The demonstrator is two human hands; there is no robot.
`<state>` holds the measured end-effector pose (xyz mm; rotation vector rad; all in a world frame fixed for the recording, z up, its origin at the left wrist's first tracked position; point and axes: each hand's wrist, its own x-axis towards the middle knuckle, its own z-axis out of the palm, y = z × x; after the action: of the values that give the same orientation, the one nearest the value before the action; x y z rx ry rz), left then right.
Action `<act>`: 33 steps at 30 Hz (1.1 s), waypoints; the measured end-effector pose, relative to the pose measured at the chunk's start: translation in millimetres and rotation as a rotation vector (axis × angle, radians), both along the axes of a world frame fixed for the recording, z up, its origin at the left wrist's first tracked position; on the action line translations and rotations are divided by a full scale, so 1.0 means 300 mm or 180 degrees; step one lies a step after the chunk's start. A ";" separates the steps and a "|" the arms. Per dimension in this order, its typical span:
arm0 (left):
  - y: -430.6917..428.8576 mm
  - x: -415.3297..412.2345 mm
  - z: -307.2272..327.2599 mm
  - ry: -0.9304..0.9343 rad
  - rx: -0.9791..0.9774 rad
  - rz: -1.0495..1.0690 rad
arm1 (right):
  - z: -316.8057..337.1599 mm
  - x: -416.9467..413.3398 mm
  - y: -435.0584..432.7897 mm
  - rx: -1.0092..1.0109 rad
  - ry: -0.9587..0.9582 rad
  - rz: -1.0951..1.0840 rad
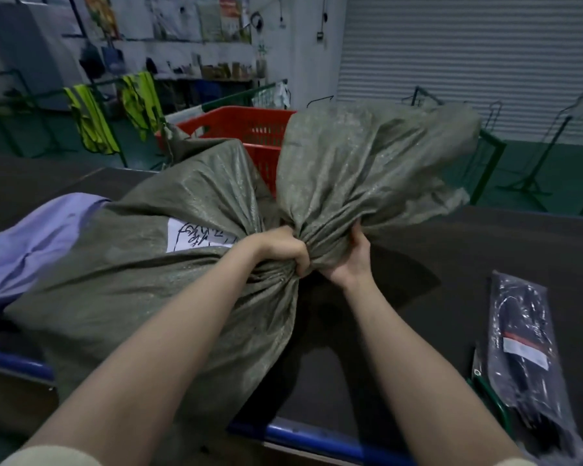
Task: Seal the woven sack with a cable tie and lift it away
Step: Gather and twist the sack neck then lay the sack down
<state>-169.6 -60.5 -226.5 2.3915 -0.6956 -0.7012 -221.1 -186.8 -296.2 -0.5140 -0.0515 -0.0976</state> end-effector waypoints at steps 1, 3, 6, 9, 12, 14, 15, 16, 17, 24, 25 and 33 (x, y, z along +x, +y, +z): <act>-0.002 -0.013 -0.014 0.0067 0.0106 -0.0048 | 0.015 0.008 0.000 -0.0079 0.0050 0.0014; -0.011 -0.027 -0.046 0.0222 0.0212 -0.0169 | 0.043 0.001 0.000 -0.0349 0.0218 -0.0008; -0.047 -0.019 -0.095 0.0262 0.0065 -0.0371 | 0.069 -0.035 -0.015 -0.0659 0.0379 -0.0391; -0.087 -0.009 -0.122 0.0304 -0.0015 -0.0630 | 0.064 -0.111 -0.034 -0.1035 0.0813 -0.1028; -0.149 -0.044 -0.195 0.0232 0.0225 -0.0932 | -0.028 -0.207 -0.062 -0.1085 0.1696 -0.1391; -0.200 -0.082 -0.281 0.0077 0.0584 -0.1122 | -0.106 -0.259 -0.078 -0.0775 0.2366 -0.1342; -0.219 -0.104 -0.324 -0.0017 0.0830 -0.1231 | -0.160 -0.272 -0.097 -0.0537 0.2576 -0.1189; -0.233 -0.121 -0.361 -0.0152 0.1084 -0.1357 | -0.205 -0.284 -0.112 -0.0370 0.2838 -0.1003; -0.248 -0.133 -0.387 -0.0322 0.1290 -0.1507 | -0.239 -0.298 -0.124 -0.0349 0.3112 -0.0804; -0.265 -0.150 -0.418 -0.1189 0.1688 -0.1971 | -0.254 -0.394 -0.180 -0.1638 0.3392 -0.0574; -0.262 -0.155 -0.421 -0.1274 0.1688 -0.1983 | -0.259 -0.415 -0.181 -0.1764 0.3208 -0.0638; -0.247 -0.159 -0.458 -0.1757 0.1528 -0.1840 | -0.225 -0.436 -0.175 -0.3881 0.1974 -0.2116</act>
<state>-217.2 -134.5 -364.1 2.8767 -1.6530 -0.4452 -351.8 -239.1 -363.7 -1.7477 0.7161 -0.5685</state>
